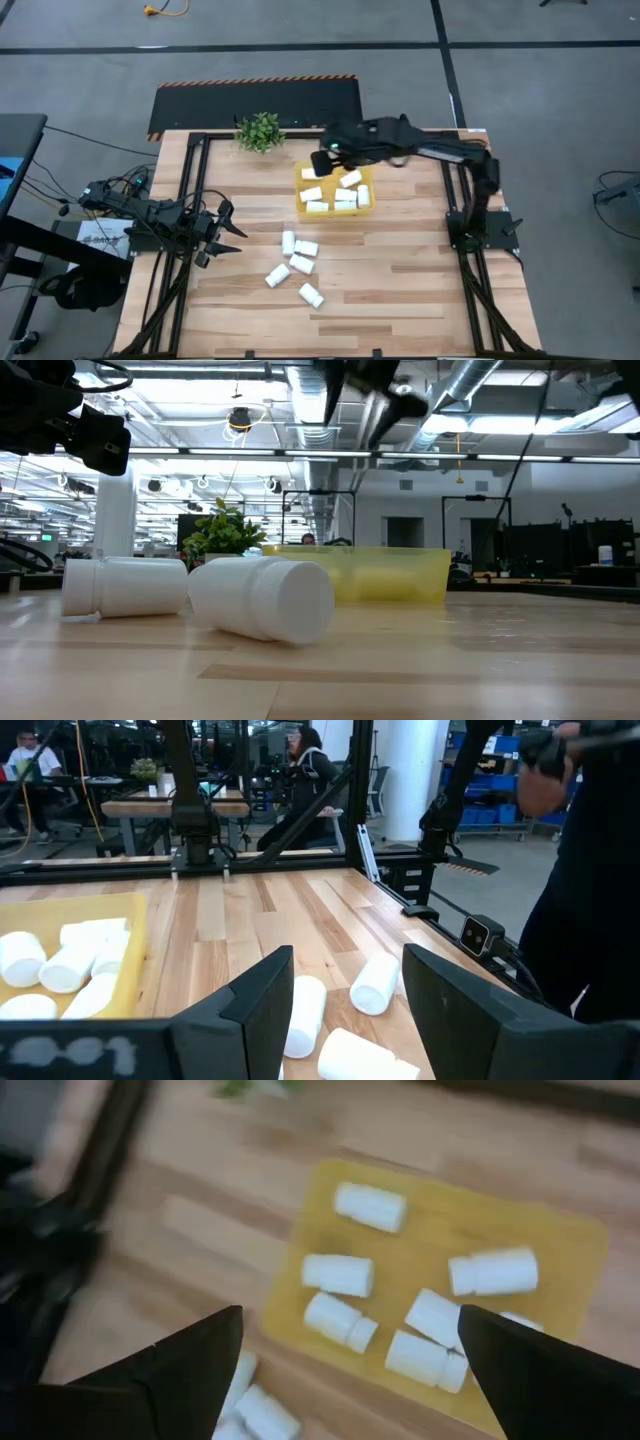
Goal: Pick and place pill bottles into a basket
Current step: Put the white pill bottle into the yellow bin
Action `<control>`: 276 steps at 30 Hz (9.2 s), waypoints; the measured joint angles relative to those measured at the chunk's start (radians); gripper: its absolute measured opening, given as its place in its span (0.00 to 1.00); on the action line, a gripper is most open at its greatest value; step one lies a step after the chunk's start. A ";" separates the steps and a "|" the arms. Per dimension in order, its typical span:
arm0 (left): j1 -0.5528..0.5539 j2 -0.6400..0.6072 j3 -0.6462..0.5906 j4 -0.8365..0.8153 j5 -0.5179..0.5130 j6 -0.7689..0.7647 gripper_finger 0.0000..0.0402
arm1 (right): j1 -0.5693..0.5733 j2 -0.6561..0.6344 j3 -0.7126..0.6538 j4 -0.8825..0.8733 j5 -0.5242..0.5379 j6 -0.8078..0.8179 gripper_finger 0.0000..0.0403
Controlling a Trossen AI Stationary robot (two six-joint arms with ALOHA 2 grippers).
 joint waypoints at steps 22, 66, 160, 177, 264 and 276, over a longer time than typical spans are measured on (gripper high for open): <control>0.000 0.000 0.000 0.000 0.000 0.000 0.44 | 0.202 -0.374 0.000 -0.025 -0.047 -0.545 0.71; 0.000 0.000 0.000 0.000 0.000 0.000 0.44 | 0.369 -1.834 -1.853 1.094 -0.172 -1.041 0.71; 0.000 0.000 0.000 0.000 0.000 0.000 0.44 | 0.273 -1.858 -1.918 0.935 -0.263 -0.938 0.71; 0.000 0.000 0.000 0.000 0.000 0.000 0.44 | 0.273 -1.858 -1.918 0.935 -0.263 -0.938 0.71; 0.057 1.167 1.051 -0.796 -0.315 -0.542 0.44 | 0.273 -1.857 -1.918 0.935 -0.263 -0.938 0.71; 0.074 1.193 1.051 -0.933 -0.387 -0.944 0.94 | 0.273 -1.857 -1.918 0.935 -0.263 -0.938 0.71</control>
